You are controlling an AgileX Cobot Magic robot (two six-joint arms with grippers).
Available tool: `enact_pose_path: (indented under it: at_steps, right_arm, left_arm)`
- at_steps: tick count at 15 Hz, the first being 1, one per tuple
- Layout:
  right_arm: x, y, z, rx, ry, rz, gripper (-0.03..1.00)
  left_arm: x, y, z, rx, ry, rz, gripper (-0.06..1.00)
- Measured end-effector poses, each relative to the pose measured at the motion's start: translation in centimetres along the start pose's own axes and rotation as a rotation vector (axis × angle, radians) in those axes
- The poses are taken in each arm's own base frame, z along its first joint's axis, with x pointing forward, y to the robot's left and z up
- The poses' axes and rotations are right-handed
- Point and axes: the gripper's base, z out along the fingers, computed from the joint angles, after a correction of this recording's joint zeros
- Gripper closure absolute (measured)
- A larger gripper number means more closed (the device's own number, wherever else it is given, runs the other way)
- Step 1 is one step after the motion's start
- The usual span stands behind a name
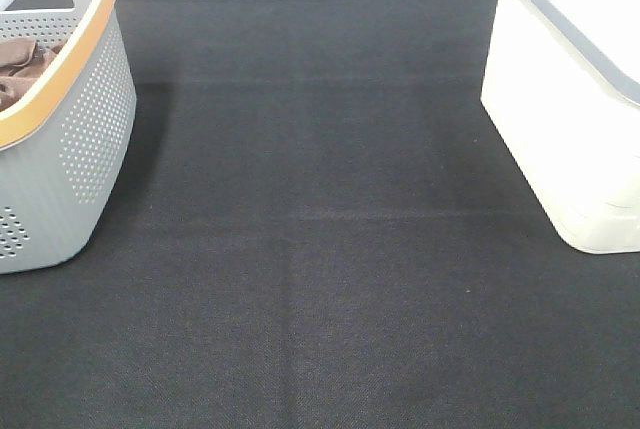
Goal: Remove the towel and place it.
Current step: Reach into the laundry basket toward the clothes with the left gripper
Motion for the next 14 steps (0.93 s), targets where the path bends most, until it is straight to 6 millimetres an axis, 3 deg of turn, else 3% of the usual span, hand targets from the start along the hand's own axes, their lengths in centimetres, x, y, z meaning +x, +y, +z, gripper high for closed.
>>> enact_pose_path:
  at_steps: [3,4,6,8,11,14]
  right_arm:
    - [0.0,0.0,0.0,0.000,0.000,0.000,0.23]
    - [0.0,0.0,0.0,0.000,0.000,0.000,0.23]
    - [0.0,0.0,0.0,0.000,0.000,0.000,0.23]
    - [0.0,0.0,0.0,0.000,0.000,0.000,0.23]
    - [0.0,0.0,0.0,0.000,0.000,0.000,0.23]
    - [0.0,0.0,0.0,0.000,0.000,0.000,0.23]
  left_arm:
    - [-3.3,0.2,3.4,-0.011,-0.054,-0.091,0.23]
    - [-3.3,0.2,3.4,-0.011,-0.054,-0.091,0.23]
    - [-5.8,0.4,5.7,-0.024,-0.051,-0.089,0.24]
    - [-8.0,0.7,9.1,-0.053,0.017,-0.058,0.24]
    - [-10.6,1.4,15.9,-0.094,0.174,-0.051,0.24]
    - [-11.2,2.1,20.7,-0.158,0.308,-0.080,0.24]
